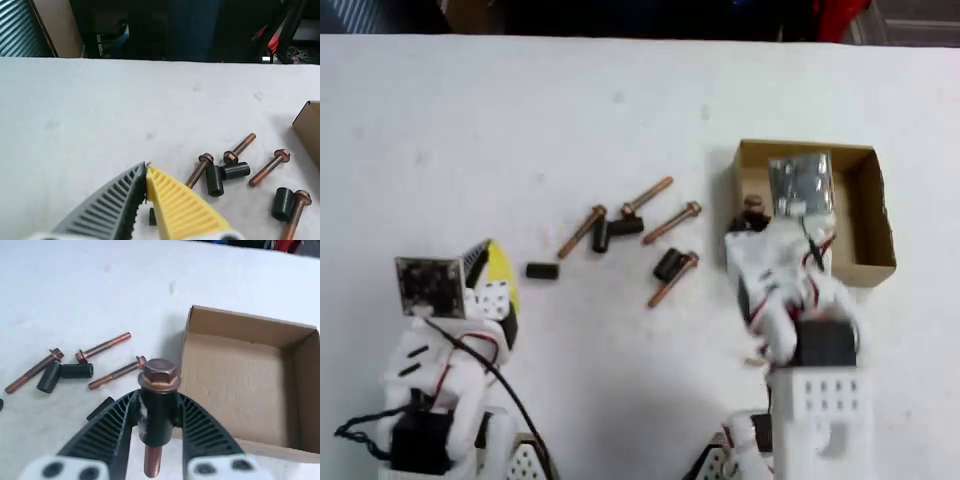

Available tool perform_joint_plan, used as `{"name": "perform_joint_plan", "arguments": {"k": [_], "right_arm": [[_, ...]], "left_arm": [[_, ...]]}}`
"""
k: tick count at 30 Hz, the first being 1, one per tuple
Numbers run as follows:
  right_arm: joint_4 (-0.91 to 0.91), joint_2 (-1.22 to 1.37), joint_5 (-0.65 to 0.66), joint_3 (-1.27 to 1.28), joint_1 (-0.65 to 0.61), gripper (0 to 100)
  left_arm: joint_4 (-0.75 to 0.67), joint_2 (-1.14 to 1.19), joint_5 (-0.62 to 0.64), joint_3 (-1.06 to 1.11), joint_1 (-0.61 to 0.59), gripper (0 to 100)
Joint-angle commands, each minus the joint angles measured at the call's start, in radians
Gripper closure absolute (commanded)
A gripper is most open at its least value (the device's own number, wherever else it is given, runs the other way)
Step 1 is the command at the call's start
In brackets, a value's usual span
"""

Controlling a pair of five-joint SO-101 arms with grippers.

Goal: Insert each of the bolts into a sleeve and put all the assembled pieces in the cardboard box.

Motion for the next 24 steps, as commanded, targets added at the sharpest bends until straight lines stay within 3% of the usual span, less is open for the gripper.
{"name": "perform_joint_plan", "arguments": {"k": [1,8,18,24], "right_arm": [[-0.007,0.160,0.015,-0.135,0.053,97.8],[-0.008,0.473,0.103,-0.302,0.090,97.8],[-0.205,0.875,0.114,-0.468,0.179,97.8],[-0.213,1.050,0.114,-0.569,0.177,97.8]], "left_arm": [[-0.002,-0.002,-0.003,0.031,-0.004,98],[-0.002,-0.002,-0.006,0.127,-0.004,98],[-0.002,-0.002,-0.008,0.195,-0.004,98],[0.000,-0.002,-0.008,0.196,-0.004,98]]}}
